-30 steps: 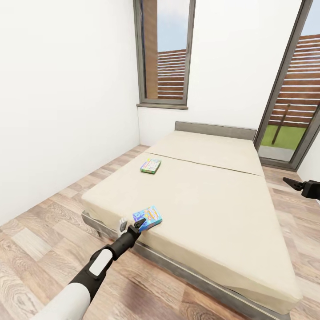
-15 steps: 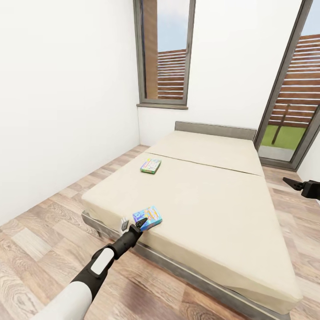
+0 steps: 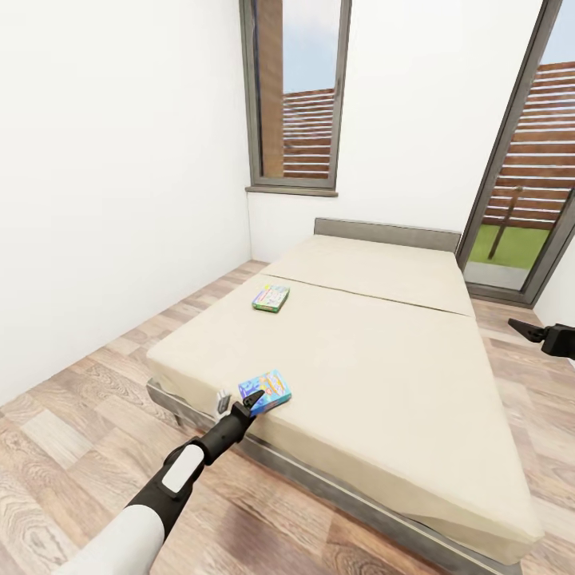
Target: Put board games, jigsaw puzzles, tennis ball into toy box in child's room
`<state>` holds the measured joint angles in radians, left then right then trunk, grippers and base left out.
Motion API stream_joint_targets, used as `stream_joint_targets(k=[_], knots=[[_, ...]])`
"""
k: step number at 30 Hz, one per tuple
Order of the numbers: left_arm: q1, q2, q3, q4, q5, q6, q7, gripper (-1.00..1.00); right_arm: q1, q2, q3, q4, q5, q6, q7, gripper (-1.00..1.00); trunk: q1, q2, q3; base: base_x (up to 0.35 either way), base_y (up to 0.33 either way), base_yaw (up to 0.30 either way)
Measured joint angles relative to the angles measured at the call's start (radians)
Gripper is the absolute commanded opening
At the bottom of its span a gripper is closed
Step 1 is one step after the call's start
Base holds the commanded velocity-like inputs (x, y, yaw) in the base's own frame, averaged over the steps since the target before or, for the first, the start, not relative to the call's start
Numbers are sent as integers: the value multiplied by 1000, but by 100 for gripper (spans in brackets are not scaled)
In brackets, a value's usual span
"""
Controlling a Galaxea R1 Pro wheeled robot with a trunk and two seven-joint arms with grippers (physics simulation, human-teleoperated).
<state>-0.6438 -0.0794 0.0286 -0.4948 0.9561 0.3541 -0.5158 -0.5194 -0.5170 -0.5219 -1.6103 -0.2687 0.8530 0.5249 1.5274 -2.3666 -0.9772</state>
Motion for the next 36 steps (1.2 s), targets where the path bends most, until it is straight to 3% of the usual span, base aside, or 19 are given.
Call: stream_joint_targets(k=[7,8,26,35,36], knots=[[0,2,0,-4,0,0,-9,100,0,0,1,0,0,0,0,100,0,0,0,0,0,0],[0,2,-1,-5,0,0,-10,-100,0,0,0,0,0,0,0,100,0,0,0,0,0,0],[2,3,0,-11,3,-4,-16,-100,0,0,2,0,0,0,2,100,0,0,0,0,0,0],[3,3,-1,-13,-1,-6,-67,-100,0,0,3,0,0,0,3,100,0,0,0,0,0,0],[13,4,-6,-67,1,18,-85,-100,1,11,5,0,2,0,2,100,0,0,0,0,0,0]])
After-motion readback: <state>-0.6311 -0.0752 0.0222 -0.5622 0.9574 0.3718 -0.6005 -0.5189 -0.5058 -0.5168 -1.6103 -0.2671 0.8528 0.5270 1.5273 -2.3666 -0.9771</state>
